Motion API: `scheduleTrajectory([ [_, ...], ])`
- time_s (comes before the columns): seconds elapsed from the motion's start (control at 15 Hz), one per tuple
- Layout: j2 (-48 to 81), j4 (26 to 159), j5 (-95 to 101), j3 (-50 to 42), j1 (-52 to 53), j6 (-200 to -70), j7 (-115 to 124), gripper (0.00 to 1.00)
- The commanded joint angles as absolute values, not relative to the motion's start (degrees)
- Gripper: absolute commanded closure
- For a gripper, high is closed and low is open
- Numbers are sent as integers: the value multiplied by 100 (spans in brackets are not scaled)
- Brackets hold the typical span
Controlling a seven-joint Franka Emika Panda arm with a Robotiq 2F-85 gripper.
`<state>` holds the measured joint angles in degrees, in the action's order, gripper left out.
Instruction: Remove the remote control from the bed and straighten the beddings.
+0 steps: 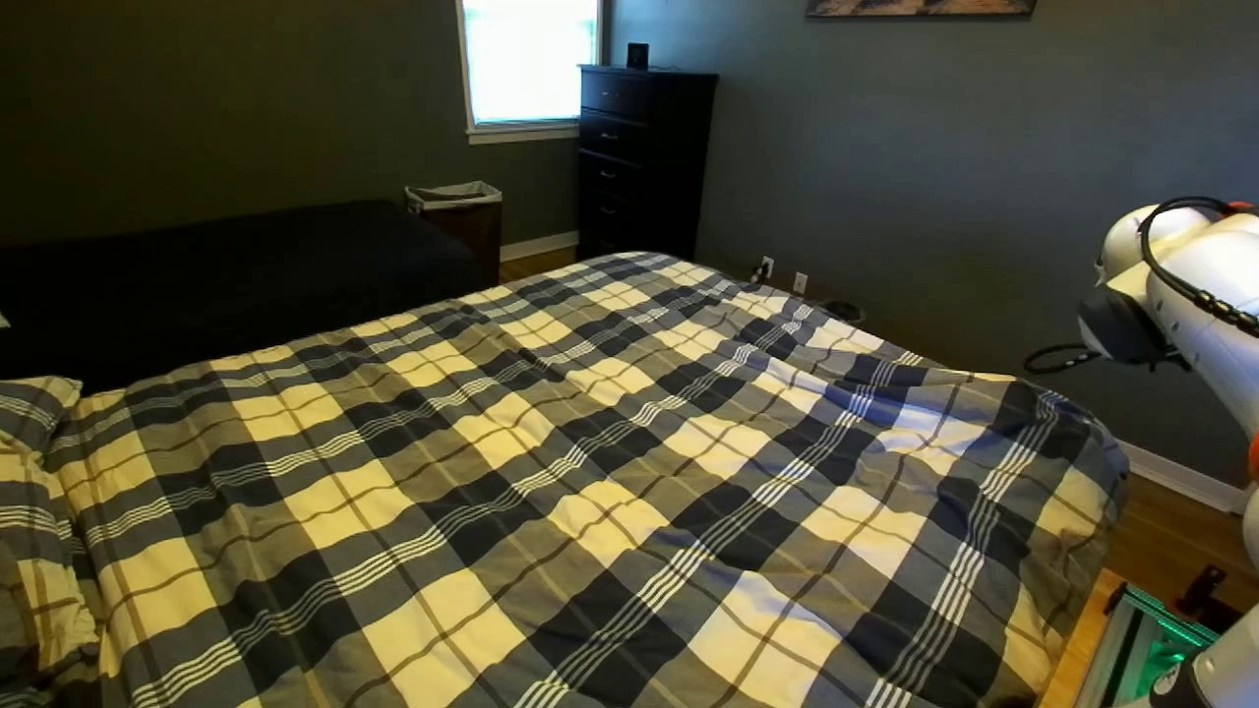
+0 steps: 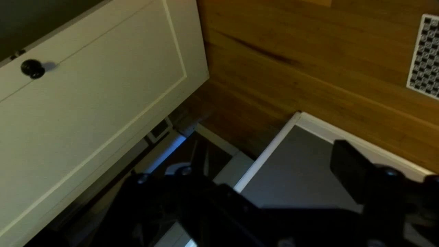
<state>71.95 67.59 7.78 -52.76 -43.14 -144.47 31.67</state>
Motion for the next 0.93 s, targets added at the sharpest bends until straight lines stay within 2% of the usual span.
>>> scheduleTrajectory([
  [0.0,6721,6749,409,-4460,-4715,-14068,2322,0],
  [0.47,5906,6926,178,-3071,-5474,-13592,946,0],
  [0.87,5204,7462,338,-2242,-5710,-13955,-48,0],
])
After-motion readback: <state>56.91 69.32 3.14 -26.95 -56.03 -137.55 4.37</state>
